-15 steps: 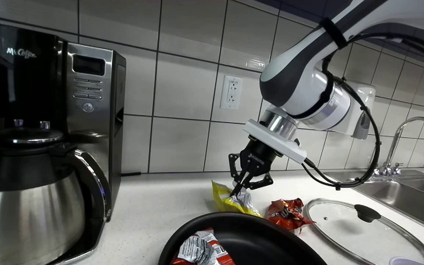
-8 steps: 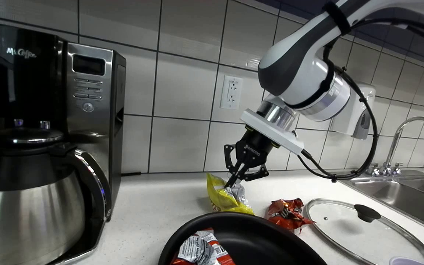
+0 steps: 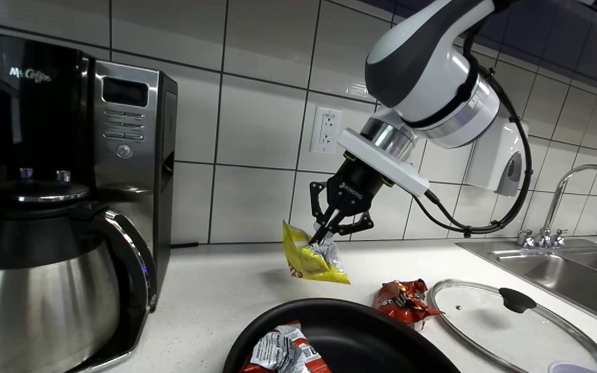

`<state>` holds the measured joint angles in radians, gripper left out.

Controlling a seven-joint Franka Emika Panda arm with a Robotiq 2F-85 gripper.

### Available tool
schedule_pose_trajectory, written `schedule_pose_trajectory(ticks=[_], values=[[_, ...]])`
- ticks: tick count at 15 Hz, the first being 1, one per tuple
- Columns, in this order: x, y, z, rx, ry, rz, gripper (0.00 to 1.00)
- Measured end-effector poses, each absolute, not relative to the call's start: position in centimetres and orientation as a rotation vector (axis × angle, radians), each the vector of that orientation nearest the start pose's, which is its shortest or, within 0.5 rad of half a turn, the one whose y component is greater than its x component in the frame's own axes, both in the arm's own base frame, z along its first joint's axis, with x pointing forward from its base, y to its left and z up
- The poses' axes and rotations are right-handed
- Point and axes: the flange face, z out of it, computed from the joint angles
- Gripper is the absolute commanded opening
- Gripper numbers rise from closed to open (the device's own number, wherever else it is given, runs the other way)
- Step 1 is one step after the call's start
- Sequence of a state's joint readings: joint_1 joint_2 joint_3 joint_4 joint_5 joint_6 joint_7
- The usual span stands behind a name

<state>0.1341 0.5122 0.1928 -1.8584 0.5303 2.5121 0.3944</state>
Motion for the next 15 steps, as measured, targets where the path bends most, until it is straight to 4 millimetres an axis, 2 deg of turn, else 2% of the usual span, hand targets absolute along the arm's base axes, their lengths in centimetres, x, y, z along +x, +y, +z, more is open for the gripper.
schedule_pose_trajectory(ticks=[8, 15], values=[[59.6, 21.6, 28.3, -2.661, 0.509, 0.104, 0.0], [56.0, 22.3, 27.9, -2.774, 0.338, 0.228, 0.0]])
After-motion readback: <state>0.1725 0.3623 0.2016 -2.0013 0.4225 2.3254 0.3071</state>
